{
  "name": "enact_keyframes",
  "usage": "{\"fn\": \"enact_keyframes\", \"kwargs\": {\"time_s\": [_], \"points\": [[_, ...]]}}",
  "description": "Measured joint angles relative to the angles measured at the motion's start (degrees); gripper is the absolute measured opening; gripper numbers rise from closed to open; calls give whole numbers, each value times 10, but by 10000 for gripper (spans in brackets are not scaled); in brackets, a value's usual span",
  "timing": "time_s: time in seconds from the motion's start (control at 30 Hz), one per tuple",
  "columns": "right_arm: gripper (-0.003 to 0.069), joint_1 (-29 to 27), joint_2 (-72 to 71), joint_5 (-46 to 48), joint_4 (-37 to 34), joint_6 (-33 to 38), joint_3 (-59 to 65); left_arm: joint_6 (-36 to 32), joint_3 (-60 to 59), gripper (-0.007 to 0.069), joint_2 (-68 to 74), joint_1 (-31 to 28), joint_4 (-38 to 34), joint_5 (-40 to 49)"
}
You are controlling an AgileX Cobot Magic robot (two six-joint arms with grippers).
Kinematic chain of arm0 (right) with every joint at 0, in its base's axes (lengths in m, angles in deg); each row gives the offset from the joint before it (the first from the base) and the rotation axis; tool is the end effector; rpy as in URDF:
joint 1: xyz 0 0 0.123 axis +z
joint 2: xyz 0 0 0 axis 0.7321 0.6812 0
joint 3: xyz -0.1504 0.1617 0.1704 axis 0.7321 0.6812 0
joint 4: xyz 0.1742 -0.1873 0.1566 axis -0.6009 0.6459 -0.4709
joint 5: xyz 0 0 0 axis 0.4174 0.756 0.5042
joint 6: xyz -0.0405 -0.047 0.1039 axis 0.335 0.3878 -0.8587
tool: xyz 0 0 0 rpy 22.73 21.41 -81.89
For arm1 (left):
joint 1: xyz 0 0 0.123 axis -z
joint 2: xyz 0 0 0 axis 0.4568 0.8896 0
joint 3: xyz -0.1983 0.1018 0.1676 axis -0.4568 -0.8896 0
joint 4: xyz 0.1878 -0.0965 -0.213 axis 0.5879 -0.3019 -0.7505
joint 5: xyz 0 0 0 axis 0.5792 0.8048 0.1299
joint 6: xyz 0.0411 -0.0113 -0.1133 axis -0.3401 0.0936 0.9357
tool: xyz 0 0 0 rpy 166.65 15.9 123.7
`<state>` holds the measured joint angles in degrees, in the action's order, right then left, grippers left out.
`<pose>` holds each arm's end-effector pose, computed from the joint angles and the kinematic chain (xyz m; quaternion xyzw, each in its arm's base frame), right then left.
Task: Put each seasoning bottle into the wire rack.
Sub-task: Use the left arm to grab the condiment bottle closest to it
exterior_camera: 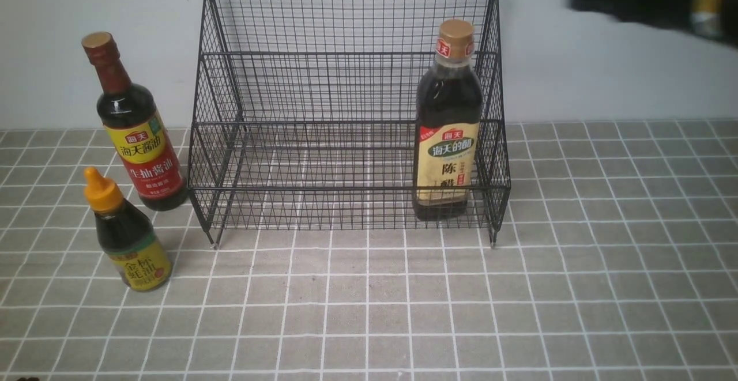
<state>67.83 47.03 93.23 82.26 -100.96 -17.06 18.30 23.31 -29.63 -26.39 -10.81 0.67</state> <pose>0.3685 0.0917 0.3640 -0.0314 0.8266 -0.0479 0.5598 0.1358 -0.0015 0.1614 0.0018 0.8083 -0.0047 0.5888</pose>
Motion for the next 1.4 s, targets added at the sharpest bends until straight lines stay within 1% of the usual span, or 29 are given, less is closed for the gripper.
{"fn": "enact_keyframes", "kwargs": {"time_s": [0.03, 0.07, 0.1, 0.17, 0.2, 0.23, 0.27, 0.3, 0.33, 0.37, 0.4, 0.43, 0.47, 0.53, 0.57, 0.6, 0.7, 0.8, 0.93, 1.03, 1.07, 1.1, 1.17, 1.3, 1.4], "points": [[14, 0, -12, 33, -25, 50, -1, 0, 0, -7, 0, 0, 0, 0], [0, 0, -29, 77, -62, 118, -1, 0, 0, -7, 0, 0, 0, 0], [-2, 0, -33, 95, -87, 145, -1, 0, 0, -7, 0, 0, 0, 0], [-10, 0, -54, 193, -185, 279, -2, 0, 0, -7, 0, 0, 0, 0], [-12, 0, -61, 234, -228, 333, -2, 0, 0, -7, 0, 0, 0, 0], [-12, 0, -69, 296, -294, 381, -2, 0, 0, -7, 0, 0, 0, 0], [-12, -1, -76, 315, -346, 402, -1, 0, 0, -7, 0, 0, 0, 0], [-12, -1, -92, 337, -414, 430, 3, 0, 0, -7, 0, 0, 0, 0], [-12, -1, -95, 336, -433, 436, 4, 0, 0, -7, 0, 0, 0, 0], [-12, -1, -107, 323, -468, 448, 11, 0, 0, -7, 0, 0, 0, 0], [-12, -1, -140, 275, -528, 468, 28, 0, 0, -7, 0, 0, 0, 0], [-12, -1, -150, 268, -534, 469, 35, 0, 0, -7, 0, 0, 0, 0], [-12, -1, -190, 208, -574, 477, 61, 0, 0, -7, 0, 0, 0, 0], [-13, -1, -251, 105, -609, 484, 114, 0, 0, -7, 0, 0, 0, 0], [-13, -1, -276, 77, -618, 486, 130, 0, 0, -7, 0, 0, 0, 0], [-13, -1, -311, 20, -630, 487, 163, 0, 0, -7, 0, 0, 0, 0], [-13, -1, -382, -105, -640, 489, 234, 0, 0, -7, 0, 0, 0, 0], [-13, -1, -434, -163, -641, 489, 288, 0, 0, -7, 0, 0, 0, 0], [-13, -1, -483, -182, -643, 489, 326, 0, 0, -7, 0, 0, 0, 0], [-13, -1, -501, -184, -631, 499, 336, 0, 0, -7, 0, 0, 0, 0], [-13, -1, -511, -184, -603, 519, 338, 0, 0, -7, 0, 0, 0, 0], [-13, -1, -511, -184, -599, 522, 338, 0, 0, -7, 0, 0, 0, 0], [-13, -1, -513, -181, -551, 546, 339, 0, 0, -7, 0, 0, 0, 0], [-13, -1, -513, -154, -489, 560, 342, 0, 0, -7, 0, 0, 0, 0], [-13, -23, -535, -121, -474, 559, 354, 0, 0, -7, 0, 0, 0, 0]]}}
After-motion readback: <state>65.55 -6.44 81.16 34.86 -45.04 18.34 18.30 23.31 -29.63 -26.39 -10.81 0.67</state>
